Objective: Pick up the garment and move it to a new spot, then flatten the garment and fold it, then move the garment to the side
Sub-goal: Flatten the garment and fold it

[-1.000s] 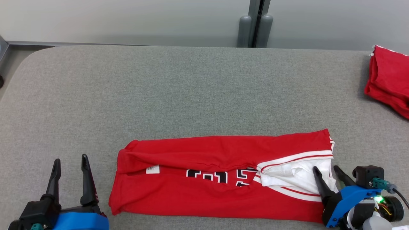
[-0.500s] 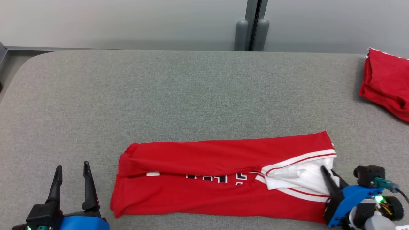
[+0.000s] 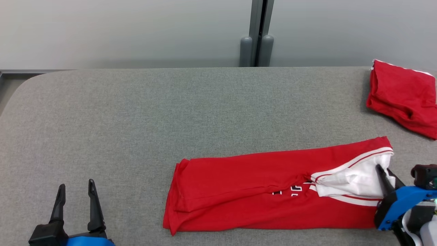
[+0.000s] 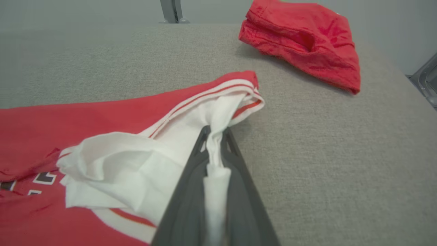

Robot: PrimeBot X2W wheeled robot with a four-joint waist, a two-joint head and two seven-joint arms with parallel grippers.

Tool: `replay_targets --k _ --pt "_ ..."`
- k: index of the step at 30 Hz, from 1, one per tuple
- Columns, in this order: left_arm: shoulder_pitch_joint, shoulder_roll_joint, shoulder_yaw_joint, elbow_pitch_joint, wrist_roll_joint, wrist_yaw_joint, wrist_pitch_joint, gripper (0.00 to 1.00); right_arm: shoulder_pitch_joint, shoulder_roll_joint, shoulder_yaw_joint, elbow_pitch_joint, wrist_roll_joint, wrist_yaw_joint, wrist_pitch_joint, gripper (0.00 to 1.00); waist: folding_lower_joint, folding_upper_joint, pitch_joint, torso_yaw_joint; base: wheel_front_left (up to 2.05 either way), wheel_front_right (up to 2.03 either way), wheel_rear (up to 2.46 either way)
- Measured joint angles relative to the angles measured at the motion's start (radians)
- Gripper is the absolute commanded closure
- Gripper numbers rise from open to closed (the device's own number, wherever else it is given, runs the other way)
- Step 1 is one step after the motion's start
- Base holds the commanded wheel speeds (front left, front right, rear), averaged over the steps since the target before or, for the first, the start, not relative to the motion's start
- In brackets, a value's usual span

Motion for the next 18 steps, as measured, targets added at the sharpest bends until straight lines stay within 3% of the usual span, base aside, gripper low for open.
replay_targets --k 12,18 --pt "0.009 0.0 0.001 0.003 -0.01 0.002 0.0 0.0 0.051 0.088 0.209 -0.296 0.06 0.0 0.099 1.0 0.0 0.0 -0.014 -0.013 0.0 0.0 0.0" --pt "0.007 0.0 -0.006 0.003 -0.01 0.003 0.0 0.0 0.022 0.128 0.349 -0.372 0.069 0.0 0.144 1.0 0.0 0.0 -0.005 -0.007 0.0 0.0 0.0"
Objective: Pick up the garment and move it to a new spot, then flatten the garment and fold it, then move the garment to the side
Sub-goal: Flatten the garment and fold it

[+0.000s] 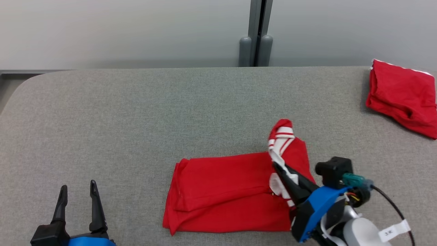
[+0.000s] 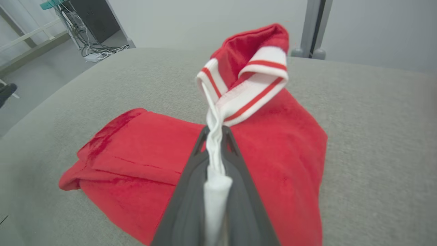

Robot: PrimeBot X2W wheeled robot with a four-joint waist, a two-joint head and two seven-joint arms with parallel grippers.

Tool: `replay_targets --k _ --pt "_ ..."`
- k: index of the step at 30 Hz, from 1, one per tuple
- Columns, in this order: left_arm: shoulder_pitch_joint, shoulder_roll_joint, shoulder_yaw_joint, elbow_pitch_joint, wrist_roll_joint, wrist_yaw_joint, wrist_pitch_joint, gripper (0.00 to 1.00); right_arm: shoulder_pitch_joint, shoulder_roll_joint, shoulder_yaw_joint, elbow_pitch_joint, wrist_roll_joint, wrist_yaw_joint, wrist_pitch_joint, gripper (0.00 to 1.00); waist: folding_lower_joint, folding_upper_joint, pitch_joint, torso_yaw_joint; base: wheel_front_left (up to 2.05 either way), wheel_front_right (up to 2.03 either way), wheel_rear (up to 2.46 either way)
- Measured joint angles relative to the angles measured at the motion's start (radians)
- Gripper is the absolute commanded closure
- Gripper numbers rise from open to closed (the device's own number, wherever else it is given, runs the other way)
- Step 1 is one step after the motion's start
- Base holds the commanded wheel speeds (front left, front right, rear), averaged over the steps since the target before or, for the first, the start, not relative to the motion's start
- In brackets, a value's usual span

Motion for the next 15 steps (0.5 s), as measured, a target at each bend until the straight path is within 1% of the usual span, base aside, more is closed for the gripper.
replay_targets --k 4,9,15 --pt "-0.01 0.0 -0.009 0.002 0.0 0.0 0.0 0.0 -0.046 0.049 0.101 0.006 0.012 0.0 0.005 1.0 0.0 0.0 0.012 0.011 0.0 0.0 0.0" --pt "-0.028 0.0 -0.025 0.005 -0.004 0.0 0.0 0.0 -0.116 0.099 0.223 0.064 0.043 0.0 -0.01 1.0 0.0001 0.0 0.026 0.028 0.0 0.0 0.0" --pt "-0.05 0.0 -0.05 0.015 -0.017 0.006 0.0 0.0 -0.199 0.12 0.315 0.161 0.072 0.0 -0.055 1.0 0.0001 0.0 0.042 0.06 0.0 0.0 0.0"
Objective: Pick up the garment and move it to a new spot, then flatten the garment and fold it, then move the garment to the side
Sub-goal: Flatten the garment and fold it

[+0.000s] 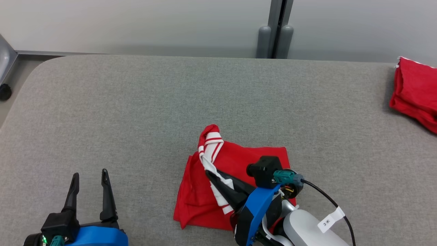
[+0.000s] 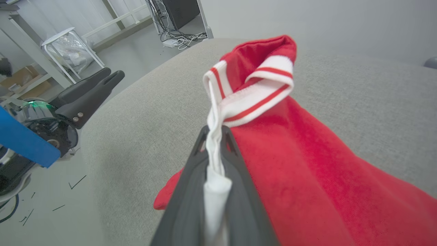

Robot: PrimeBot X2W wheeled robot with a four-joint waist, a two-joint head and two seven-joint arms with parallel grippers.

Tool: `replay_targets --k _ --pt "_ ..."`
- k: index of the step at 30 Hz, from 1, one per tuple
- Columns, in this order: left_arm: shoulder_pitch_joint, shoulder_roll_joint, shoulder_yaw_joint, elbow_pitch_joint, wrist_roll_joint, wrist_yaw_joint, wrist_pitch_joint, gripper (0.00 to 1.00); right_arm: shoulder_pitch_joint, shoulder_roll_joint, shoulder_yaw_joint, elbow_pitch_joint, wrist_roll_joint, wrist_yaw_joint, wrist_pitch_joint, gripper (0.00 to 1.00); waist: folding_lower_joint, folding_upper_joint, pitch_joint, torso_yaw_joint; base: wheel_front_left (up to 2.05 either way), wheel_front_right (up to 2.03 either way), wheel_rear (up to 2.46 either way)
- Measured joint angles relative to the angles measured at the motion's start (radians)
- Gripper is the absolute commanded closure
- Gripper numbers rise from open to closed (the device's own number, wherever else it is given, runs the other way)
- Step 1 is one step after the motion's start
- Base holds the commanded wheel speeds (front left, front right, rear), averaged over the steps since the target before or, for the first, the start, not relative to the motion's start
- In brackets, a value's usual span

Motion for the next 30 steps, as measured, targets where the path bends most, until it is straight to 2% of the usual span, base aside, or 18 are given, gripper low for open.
replay_targets --k 6,8,9,10,14,17,24,26,30 --pt "-0.015 0.0 -0.022 0.005 -0.011 0.008 0.0 0.0 -0.064 0.004 0.076 0.072 0.081 0.0 -0.068 1.0 0.0 0.0 0.017 0.029 0.0 0.0 0.0" --pt "-0.017 -0.001 -0.031 0.006 -0.016 0.008 0.0 0.0 -0.085 0.004 0.086 0.106 0.095 0.0 -0.093 0.29 0.0 0.0 0.022 0.034 0.0 0.0 0.0" --pt "-0.017 0.0 -0.032 0.006 -0.017 0.009 0.0 0.0 -0.095 0.004 0.092 0.125 0.095 0.0 -0.102 0.29 0.0 0.0 0.025 0.036 0.0 0.0 0.0" --pt "-0.018 0.0 -0.033 0.007 -0.018 0.01 0.0 0.0 -0.103 0.004 0.097 0.143 0.1 0.0 -0.107 0.0 0.0 0.0 0.027 0.037 0.0 0.0 0.0" --pt "-0.021 -0.001 -0.025 0.007 -0.024 0.013 0.0 0.0 -0.128 0.005 0.095 0.188 0.116 0.0 -0.16 0.0 0.0 0.0 0.03 0.032 0.0 0.0 0.0" --pt "-0.021 0.0 -0.017 0.006 -0.023 0.015 0.0 0.0 -0.145 0.005 0.05 0.225 0.111 0.0 -0.22 0.0 0.0 0.0 0.024 0.021 0.0 0.0 0.0" --pt "-0.012 -0.001 -0.006 -0.001 -0.006 0.017 0.0 0.0 -0.143 -0.012 -0.135 0.305 0.019 0.0 -0.349 0.0 0.0 0.0 -0.001 -0.009 0.0 0.0 0.0" --pt "-0.004 0.0 -0.002 -0.002 0.001 0.016 0.0 0.0 -0.12 -0.039 -0.193 0.305 -0.032 0.0 -0.369 0.0 0.0 0.0 -0.011 -0.019 0.0 0.0 0.0" --pt "0.006 0.0 0.005 -0.001 0.009 0.013 0.0 0.0 -0.026 -0.059 -0.304 0.272 -0.054 0.0 -0.382 0.0 0.0 -0.0001 -0.029 -0.04 0.0 0.0 0.0"
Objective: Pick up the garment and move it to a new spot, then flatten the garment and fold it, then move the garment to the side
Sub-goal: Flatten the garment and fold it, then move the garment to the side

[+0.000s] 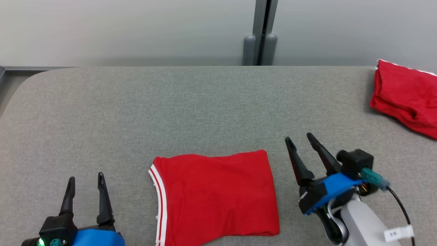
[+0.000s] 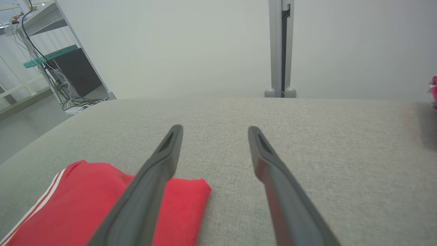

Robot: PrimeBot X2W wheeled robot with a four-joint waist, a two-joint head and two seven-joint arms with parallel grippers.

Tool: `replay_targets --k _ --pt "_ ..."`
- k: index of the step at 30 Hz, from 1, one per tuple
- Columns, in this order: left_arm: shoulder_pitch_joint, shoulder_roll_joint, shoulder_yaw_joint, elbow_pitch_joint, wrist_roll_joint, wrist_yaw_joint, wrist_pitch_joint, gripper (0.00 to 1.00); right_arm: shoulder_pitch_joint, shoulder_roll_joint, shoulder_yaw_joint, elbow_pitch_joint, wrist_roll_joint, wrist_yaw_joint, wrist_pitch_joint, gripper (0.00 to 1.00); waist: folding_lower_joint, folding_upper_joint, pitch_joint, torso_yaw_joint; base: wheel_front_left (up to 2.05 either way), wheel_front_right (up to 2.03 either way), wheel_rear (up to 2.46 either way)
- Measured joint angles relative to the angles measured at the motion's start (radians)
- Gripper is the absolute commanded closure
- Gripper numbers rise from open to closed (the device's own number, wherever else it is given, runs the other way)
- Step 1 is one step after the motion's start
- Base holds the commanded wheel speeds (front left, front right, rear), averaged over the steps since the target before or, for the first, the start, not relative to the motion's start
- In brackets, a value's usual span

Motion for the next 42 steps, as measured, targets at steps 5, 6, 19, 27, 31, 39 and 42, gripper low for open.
replay_targets --k 5,6,19,27,31,39,42 --pt "0.014 0.0 0.0 0.011 0.007 0.0 0.0 0.0 0.125 -0.005 -0.121 -0.109 -0.048 0.0 -0.003 0.0 0.0 0.0 -0.021 -0.025 0.0 0.0 0.0" --pt "0.015 0.0 0.004 0.013 0.007 0.0 0.0 0.0 0.154 -0.001 -0.141 -0.131 -0.055 0.0 -0.004 0.0 -0.0001 0.0 -0.026 -0.029 0.0 0.0 0.0" --pt "0.048 0.0 0.01 0.027 0.041 0.005 0.0 0.0 0.391 0.053 -0.263 -0.33 -0.16 0.0 -0.004 0.0 -0.0001 0.0 -0.079 -0.03 0.0 0.0 0.0" --pt "0.065 0.0 -0.009 0.029 0.045 0.011 0.0 0.0 0.432 0.061 -0.299 -0.32 -0.171 0.0 -0.004 0.0 -0.0001 -0.0001 -0.102 -0.008 0.0 0.0 0.0" --pt "0.07 0.0 -0.011 0.031 0.045 0.014 0.0 0.0 0.435 0.062 -0.295 -0.308 -0.169 0.0 -0.004 0.0 0.0 0.0 -0.105 -0.005 0.0 0.0 0.0" --pt "0.073 0.0 -0.01 0.031 0.045 0.021 0.0 0.0 0.436 0.062 -0.289 -0.301 -0.168 0.0 -0.004 0.0 0.0 -0.0001 -0.11 -0.004 0.0 0.0 0.0" --pt "0.075 0.0 -0.008 0.032 0.045 0.017 0.0 0.0 0.436 0.062 -0.287 -0.296 -0.168 0.0 -0.004 0.0 0.0 -0.0001 -0.113 -0.005 0.0 0.0 0.0"
